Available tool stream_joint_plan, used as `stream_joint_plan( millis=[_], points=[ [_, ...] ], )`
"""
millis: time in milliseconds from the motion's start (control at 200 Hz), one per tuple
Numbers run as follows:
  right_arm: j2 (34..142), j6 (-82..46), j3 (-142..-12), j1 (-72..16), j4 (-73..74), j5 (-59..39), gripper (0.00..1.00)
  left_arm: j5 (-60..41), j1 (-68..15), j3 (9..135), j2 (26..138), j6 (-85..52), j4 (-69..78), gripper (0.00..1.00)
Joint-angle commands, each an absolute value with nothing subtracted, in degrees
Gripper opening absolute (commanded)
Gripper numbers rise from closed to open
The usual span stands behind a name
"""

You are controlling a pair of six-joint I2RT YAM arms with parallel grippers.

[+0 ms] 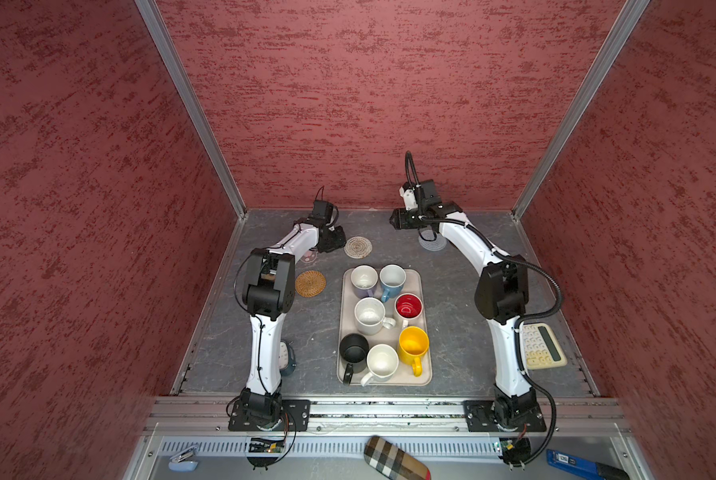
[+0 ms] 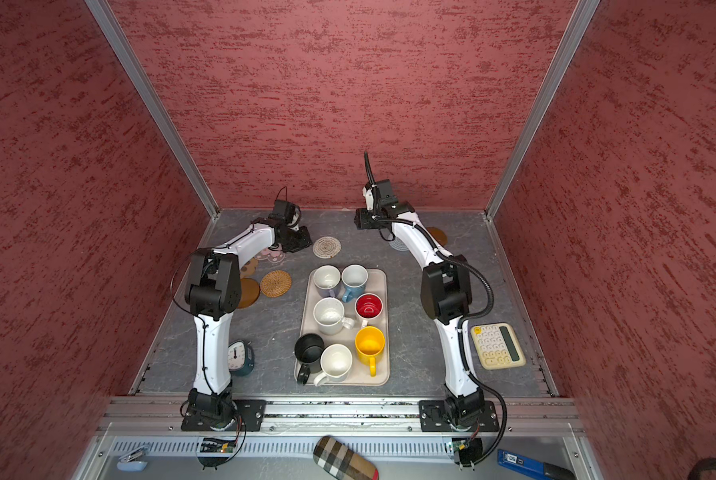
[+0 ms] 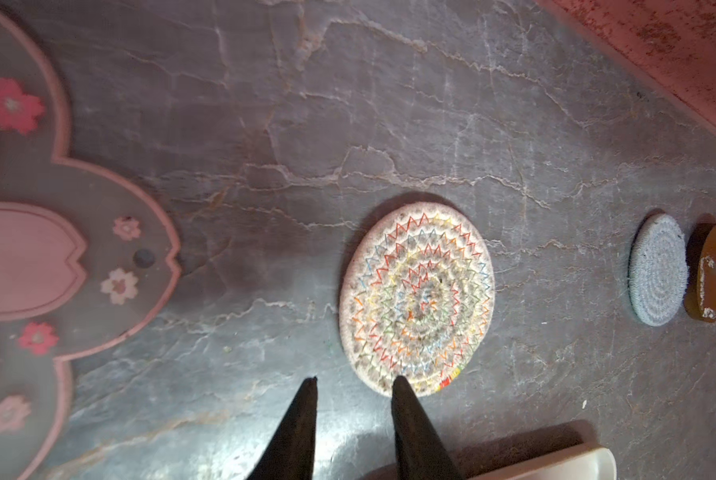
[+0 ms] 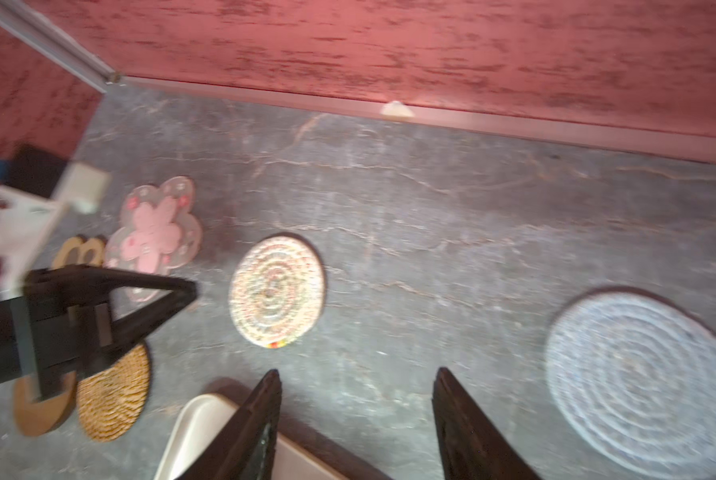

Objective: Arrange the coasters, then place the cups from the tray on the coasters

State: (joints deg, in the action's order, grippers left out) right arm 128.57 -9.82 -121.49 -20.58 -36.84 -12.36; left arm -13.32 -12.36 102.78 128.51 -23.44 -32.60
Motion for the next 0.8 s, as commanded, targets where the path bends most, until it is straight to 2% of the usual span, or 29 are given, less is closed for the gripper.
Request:
stream_joint_plan(
  millis=[0,311,641,797],
  points=[
    [129.6,-9.4,-123.0,-20.6,-37.6,-14.1,0.60,-16.6,-11.9,104.9,132.0,-24.4,-30.7,0.32],
    [128.7,-9.2,-122.2,-22.7,-37.5,-14.0,0.60,-18.5,-12.9,109.4,136.6,-26.2,-29.6,0.32],
    [127.7,-9.2,-120.8,-22.9,-37.4,-14.3,0.61,-20.2,-17.6,113.9,140.4,-27.9,-27.8,0.32],
    [127.6,-9.4,-120.9,-22.9,-38.2,-13.8,0.61,-20.5,-18.6,112.8,140.7,-30.3,-25.0,0.31]
  ],
)
